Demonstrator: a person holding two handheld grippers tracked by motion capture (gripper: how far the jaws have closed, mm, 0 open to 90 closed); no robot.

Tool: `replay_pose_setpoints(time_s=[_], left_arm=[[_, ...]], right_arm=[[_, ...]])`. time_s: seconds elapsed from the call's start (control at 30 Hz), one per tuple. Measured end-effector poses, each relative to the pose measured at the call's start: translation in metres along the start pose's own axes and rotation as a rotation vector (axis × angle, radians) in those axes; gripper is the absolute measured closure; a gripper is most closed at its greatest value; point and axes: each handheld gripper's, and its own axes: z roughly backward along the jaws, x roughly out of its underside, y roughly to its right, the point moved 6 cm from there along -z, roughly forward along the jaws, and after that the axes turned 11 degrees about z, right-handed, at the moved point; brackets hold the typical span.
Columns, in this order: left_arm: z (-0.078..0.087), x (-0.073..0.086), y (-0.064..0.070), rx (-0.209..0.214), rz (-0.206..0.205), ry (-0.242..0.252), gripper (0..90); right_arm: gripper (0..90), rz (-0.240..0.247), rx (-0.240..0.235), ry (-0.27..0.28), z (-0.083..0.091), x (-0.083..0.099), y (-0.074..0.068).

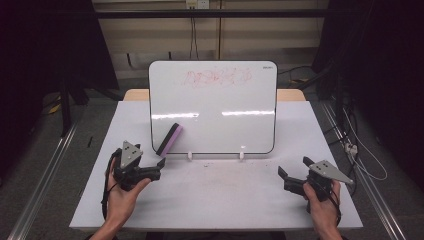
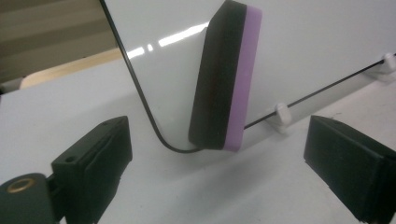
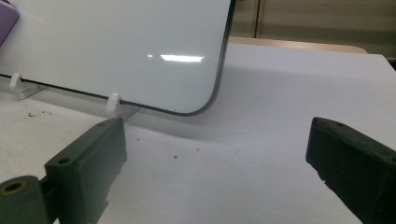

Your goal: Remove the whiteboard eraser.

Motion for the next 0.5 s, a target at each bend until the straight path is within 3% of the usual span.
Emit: replay_pose_setpoints(time_s=[0.13,0.27,0.3,0.5], left_arm=[[-0.013,-0.004,0.003,-0.006,-0.014,-0.047,10.0],[-0.021,-0.008,0.003,-0.061,-0.043,-0.027,10.9],[-0.027,-0.009,0.006,-0.067,-0.07,-0.046,13.8],[-0.038,-0.012,0.014,-0.086,-0.124,-0.052,14.1]], right_arm=[[5.3,0.0,-0.003,-0.005,0.0,0.001,0.0],[5.3,0.002,-0.003,-0.003,-0.001,0.0,0.0],[5.3,0.002,-0.002,-0.005,-0.001,0.0,0.0],[5.5,0.01,-0.003,-0.008,-0.002,0.0,-0.002]])
